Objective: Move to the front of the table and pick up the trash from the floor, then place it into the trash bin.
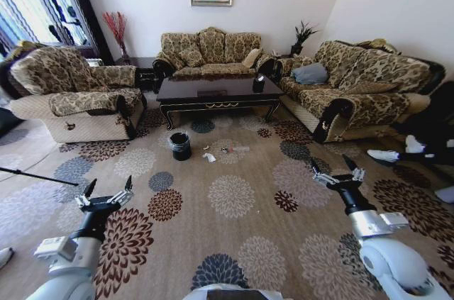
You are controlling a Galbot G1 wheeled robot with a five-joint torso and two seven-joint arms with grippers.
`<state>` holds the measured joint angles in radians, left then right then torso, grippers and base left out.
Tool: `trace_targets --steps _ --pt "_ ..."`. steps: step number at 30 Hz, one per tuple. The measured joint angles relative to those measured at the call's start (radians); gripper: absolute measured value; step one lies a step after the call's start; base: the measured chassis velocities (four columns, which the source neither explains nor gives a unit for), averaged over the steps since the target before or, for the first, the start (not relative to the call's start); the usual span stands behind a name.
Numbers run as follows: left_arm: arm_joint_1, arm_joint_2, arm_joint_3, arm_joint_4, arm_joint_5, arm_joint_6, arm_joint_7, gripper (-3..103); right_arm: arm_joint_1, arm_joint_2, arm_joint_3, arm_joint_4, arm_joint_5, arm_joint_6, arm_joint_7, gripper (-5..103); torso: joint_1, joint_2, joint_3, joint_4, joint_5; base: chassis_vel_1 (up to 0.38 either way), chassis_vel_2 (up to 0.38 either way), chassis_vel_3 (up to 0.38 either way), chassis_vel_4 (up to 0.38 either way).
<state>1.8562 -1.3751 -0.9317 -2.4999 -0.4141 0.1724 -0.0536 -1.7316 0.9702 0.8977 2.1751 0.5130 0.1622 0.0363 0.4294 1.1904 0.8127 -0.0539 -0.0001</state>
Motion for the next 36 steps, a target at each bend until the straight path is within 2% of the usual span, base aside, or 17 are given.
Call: trace_targets --steps 1,3,5,13,36 --pt "-0.002 -0.001 0.0 0.0 -0.048 0.006 -0.005 100 0.005 -0.001 -0.01 -0.01 0.001 0.006 -0.005 100 0.0 0.0 0.0 -0.0001 0.0 0.0 0.0 0.0 0.0" --pt "-0.003 -0.003 -0.001 -0.001 -0.074 0.01 -0.014 100 0.013 -0.003 -0.016 -0.021 0.001 0.017 -0.014 100 0.0 0.0 0.0 0.0 0.0 0.0 0.0 0.0 0.0" --pt "-0.003 -0.002 -0.006 0.005 -0.047 -0.002 -0.014 100 0.022 -0.005 -0.018 -0.027 0.003 0.02 -0.016 100 0.0 0.0 0.0 0.0 0.0002 0.0 0.0 0.0 0.0" --pt "-0.002 -0.001 -0.002 0.001 -0.022 -0.005 -0.016 100 0.025 -0.003 -0.006 -0.029 0.01 0.025 -0.017 100 -0.006 -0.013 -0.006 0.0 0.0001 0.0 0.0 0.0 0.0" --pt "0.0 0.004 0.001 0.016 -0.008 -0.005 -0.018 100 0.045 -0.002 -0.01 -0.059 0.002 0.04 -0.022 100 -0.061 -0.134 -0.073 0.0 0.0 0.0 0.0 0.0 0.0"
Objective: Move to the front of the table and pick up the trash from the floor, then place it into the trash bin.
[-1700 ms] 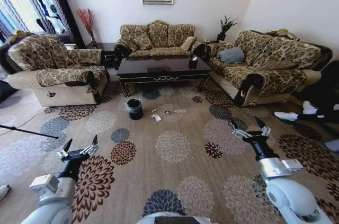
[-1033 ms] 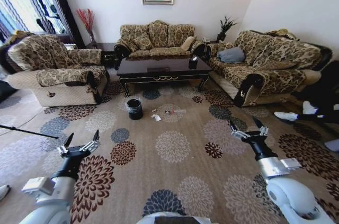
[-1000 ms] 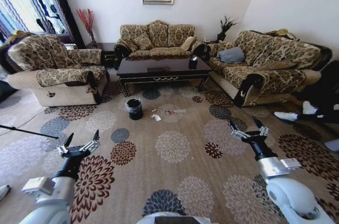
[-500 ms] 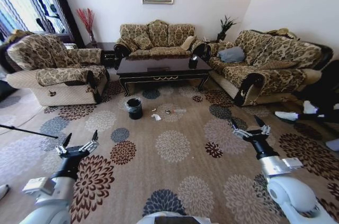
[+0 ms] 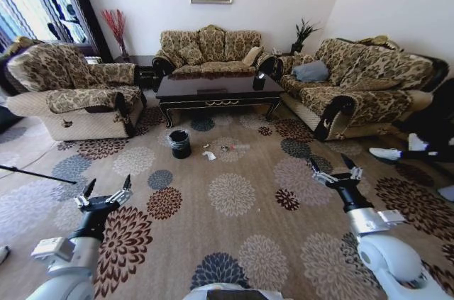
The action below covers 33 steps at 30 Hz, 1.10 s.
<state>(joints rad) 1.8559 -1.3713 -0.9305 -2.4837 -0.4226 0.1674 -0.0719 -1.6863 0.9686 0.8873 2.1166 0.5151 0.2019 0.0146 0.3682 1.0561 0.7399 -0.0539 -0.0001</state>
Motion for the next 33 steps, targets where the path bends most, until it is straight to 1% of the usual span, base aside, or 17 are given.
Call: trace_targets --steps 6,9,16,17,27,33 --pt "-0.002 0.0 0.003 0.008 0.003 0.0 0.0 100 0.005 0.005 -0.012 -0.012 0.0 0.014 -0.007 100 -0.017 -0.037 -0.021 0.0 0.0 0.0 0.0 0.0 0.0" --pt "-0.004 0.0 0.004 0.011 0.004 0.0 0.0 100 0.007 0.006 -0.015 -0.015 -0.001 0.015 -0.008 100 -0.021 -0.046 -0.026 0.0 0.0 0.0 0.0 0.0 0.0" --pt "-0.01 0.002 0.005 0.021 0.001 0.0 0.0 100 0.019 0.006 -0.022 -0.028 -0.002 0.016 -0.009 100 -0.038 -0.085 -0.048 0.0 0.0 0.0 0.0 0.0 0.0" --pt "-0.01 0.002 0.005 0.021 0.001 0.0 0.0 100 0.019 0.006 -0.022 -0.028 -0.002 0.016 -0.009 100 -0.038 -0.085 -0.048 0.0 0.0 0.0 0.0 0.0 0.0" --pt "-0.014 -0.006 0.016 0.025 0.004 0.0 0.0 100 0.021 0.001 -0.02 -0.035 0.001 0.018 -0.009 100 -0.06 -0.137 -0.077 -0.0001 0.0 0.0 0.0 0.0 0.0" --pt "-0.011 -0.009 0.016 0.022 0.008 0.0 0.0 100 0.02 -0.001 -0.018 -0.033 0.001 0.018 -0.008 100 -0.071 -0.16 -0.089 0.0 0.0 0.0 0.0 0.0 0.0"
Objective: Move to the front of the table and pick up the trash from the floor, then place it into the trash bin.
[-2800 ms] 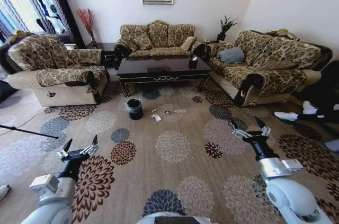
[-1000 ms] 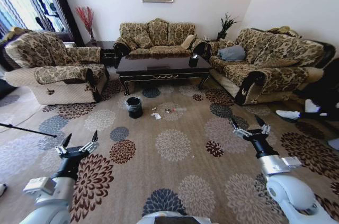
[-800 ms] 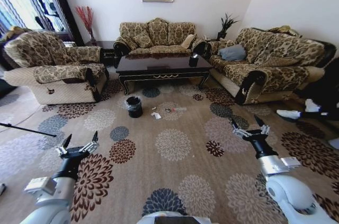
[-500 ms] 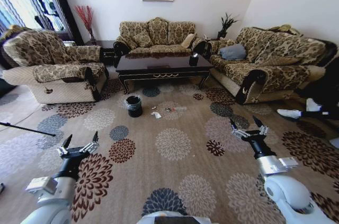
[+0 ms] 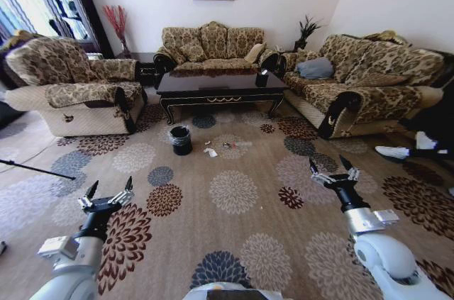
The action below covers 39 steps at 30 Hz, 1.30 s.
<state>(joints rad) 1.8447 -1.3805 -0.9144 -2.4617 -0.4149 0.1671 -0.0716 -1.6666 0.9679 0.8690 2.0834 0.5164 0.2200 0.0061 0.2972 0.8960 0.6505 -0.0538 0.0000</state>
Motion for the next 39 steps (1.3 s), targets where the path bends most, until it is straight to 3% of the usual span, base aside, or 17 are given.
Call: trace_targets --steps 21,39 --pt "0.013 0.0 -0.004 -0.003 0.016 -0.017 0.007 100 -0.001 0.001 0.007 -0.002 0.004 0.003 0.004 100 -0.022 -0.05 -0.028 -0.0002 0.0 0.0 0.0 0.0 0.0" --pt "0.008 0.006 -0.002 0.004 0.015 -0.016 0.007 100 -0.005 -0.004 0.018 0.002 0.012 0.002 0.011 100 -0.06 -0.134 -0.075 -0.0002 0.0 0.0 0.0 0.0 0.0"
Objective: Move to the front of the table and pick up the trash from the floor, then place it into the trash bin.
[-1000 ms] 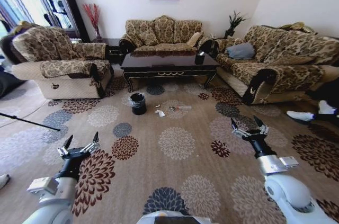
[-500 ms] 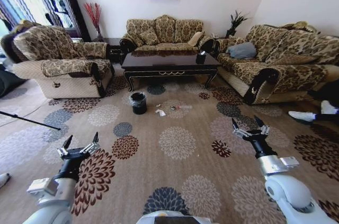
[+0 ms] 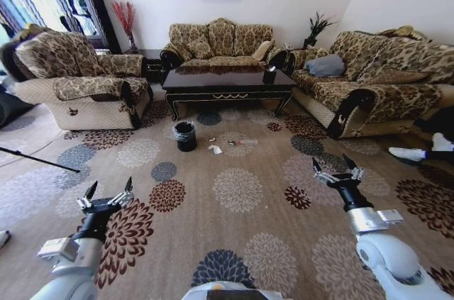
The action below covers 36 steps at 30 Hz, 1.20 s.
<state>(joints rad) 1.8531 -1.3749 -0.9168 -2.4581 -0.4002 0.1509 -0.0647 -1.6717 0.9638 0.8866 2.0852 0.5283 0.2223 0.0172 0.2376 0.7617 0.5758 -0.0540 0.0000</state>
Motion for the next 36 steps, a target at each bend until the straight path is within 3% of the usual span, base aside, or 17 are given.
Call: trace_targets --steps 33,36 --pt "-0.006 -0.007 0.007 0.011 0.011 0.0 0.004 100 0.002 0.004 -0.003 -0.008 -0.005 0.002 -0.001 100 -0.054 -0.128 -0.075 0.0 0.0 0.0 0.0 0.0 0.0" --pt "-0.002 -0.01 0.007 0.006 0.013 -0.002 0.005 100 0.003 0.003 -0.003 -0.008 -0.004 0.003 -0.001 100 -0.064 -0.156 -0.091 0.0 0.0 0.0 0.0 0.0 0.0"
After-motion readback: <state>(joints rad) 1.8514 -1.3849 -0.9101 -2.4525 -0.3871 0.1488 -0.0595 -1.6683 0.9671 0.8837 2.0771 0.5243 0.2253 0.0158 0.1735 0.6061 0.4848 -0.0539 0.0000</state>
